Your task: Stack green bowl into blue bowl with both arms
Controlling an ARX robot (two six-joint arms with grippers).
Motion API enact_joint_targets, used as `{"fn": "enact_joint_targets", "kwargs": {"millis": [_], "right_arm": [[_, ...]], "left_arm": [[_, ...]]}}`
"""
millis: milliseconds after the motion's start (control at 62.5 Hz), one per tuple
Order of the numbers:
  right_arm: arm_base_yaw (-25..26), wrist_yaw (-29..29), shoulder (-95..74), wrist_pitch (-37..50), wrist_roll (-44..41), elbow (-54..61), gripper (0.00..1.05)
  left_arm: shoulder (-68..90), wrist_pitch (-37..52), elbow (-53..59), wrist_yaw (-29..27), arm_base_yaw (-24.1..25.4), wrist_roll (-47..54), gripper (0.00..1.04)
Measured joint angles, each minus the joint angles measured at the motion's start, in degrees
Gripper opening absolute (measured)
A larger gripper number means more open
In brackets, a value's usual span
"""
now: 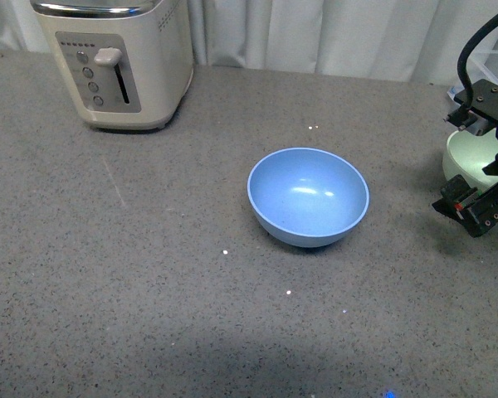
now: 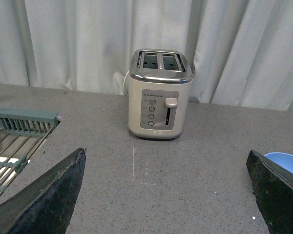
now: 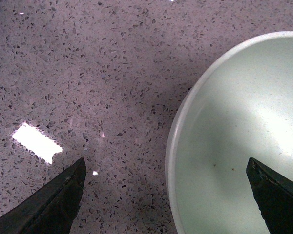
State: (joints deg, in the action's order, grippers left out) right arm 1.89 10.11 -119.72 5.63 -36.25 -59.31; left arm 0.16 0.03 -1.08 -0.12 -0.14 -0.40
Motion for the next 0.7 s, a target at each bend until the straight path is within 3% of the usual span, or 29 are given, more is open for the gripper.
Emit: {"fn": "enact_joint_targets", "kwargs": {"millis": [96, 592, 704], "right_arm": [[0.0, -0.9, -0.5, 0.0, 0.1, -0.3, 0.9], [0.0, -0.1, -0.9, -0.4, -0.5, -0.7, 0.12], [0.0, -0.2, -0.7, -0.4, -1.2, -0.8, 0.02]], "left_arm": [[0.0, 0.0, 0.0, 0.0, 0.0, 0.0, 0.98], [0.0, 0.0, 0.0, 0.0, 0.0, 0.0, 0.98], [0.0, 0.0, 0.0, 0.0, 0.0, 0.0, 0.98]]}}
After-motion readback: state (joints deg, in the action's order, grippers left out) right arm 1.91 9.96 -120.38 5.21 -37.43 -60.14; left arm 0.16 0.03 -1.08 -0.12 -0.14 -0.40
